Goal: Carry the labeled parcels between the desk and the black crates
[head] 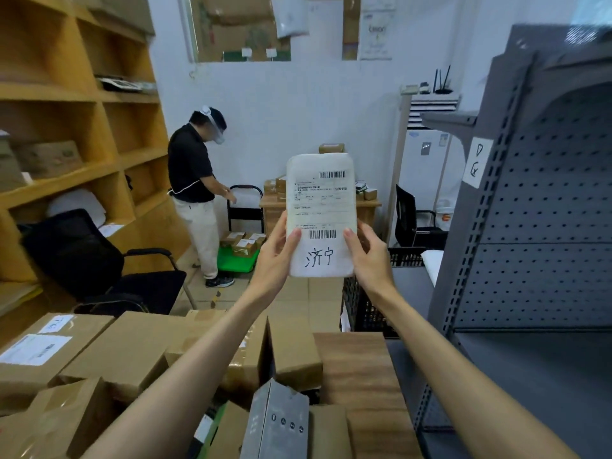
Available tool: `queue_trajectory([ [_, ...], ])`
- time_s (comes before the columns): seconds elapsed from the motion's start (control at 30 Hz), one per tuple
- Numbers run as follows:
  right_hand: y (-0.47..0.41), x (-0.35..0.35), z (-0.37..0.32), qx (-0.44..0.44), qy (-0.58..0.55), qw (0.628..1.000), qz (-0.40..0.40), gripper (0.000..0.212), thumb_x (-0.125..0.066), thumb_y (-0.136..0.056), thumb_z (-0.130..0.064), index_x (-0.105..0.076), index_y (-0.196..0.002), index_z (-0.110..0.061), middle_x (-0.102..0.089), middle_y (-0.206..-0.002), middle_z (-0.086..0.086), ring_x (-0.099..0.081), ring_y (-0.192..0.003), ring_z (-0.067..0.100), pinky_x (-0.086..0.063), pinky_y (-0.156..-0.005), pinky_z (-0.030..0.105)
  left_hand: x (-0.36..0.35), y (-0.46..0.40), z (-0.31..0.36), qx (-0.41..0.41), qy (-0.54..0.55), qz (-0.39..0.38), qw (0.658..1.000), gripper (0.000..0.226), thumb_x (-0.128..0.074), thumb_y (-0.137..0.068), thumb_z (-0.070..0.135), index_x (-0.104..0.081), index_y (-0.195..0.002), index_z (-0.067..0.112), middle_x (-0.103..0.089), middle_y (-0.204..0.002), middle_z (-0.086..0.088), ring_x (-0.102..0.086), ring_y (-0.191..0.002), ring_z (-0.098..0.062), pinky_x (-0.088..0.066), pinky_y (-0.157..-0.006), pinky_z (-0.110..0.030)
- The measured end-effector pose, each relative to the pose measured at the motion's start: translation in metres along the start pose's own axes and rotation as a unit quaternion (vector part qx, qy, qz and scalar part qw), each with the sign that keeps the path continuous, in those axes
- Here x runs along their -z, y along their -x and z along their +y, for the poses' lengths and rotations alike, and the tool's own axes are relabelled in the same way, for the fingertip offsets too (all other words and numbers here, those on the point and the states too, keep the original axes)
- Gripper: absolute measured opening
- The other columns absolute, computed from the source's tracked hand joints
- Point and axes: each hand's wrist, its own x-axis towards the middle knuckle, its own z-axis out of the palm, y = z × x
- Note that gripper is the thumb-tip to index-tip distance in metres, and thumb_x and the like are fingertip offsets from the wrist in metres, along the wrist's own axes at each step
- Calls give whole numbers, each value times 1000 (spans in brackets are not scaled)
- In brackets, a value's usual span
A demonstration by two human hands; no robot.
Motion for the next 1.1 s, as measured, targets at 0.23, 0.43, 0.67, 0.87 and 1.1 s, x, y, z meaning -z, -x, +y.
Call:
queue_trajectory([
  [0.23,-25,1,-21,40,-17,999,4,31,-55,-103,-27,-60,-133,-20,-71,-116,-11,-68,-102,-1,-56,-81,17,2,-23,28,-29,-3,2,1000,53,-51,-106,22,-37,-157,26,-65,-136,5,-64,-122,-11,-57,-95,-29],
  [0.43,-27,-2,-17,51,-12,999,7,34,-55,-103,-25,-58,-136,-16,-70,-119,-10,-67,-106,-1,-55,-89,21,3,-21,29,-35,-14,-1,999,53,-49,-107,22,-35,-157,28,-59,-143,6,-61,-125,-7,-53,-103,-32],
  [0.67,-27,-19,-18,51,-22,998,-10,36,-54,-103,-24,-56,-138,-16,-69,-122,-8,-66,-107,-2,-55,-80,15,20,-20,33,-38,-14,4,999,47,-49,-107,20,-39,-149,36,-64,-136,6,-65,-121,-14,-59,-93,-32],
  [0.87,-26,-83,-34,64,-27,995,-67,33,-52,-104,-22,-54,-137,-20,-67,-115,-12,-65,-95,-12,-54,-70,10,83,-6,50,-35,-40,55,997,52,-50,-106,23,-34,-155,33,-63,-138,1,-66,-119,-15,-60,-90,-33],
  [1.1,-13,-247,-59,72,-83,976,-189,32,-55,-102,-28,-58,-134,-25,-69,-120,-10,-67,-108,5,-59,-83,26,231,43,91,-44,-126,185,974,51,-52,-105,29,-38,-154,29,-66,-132,5,-68,-115,-13,-61,-87,-36],
])
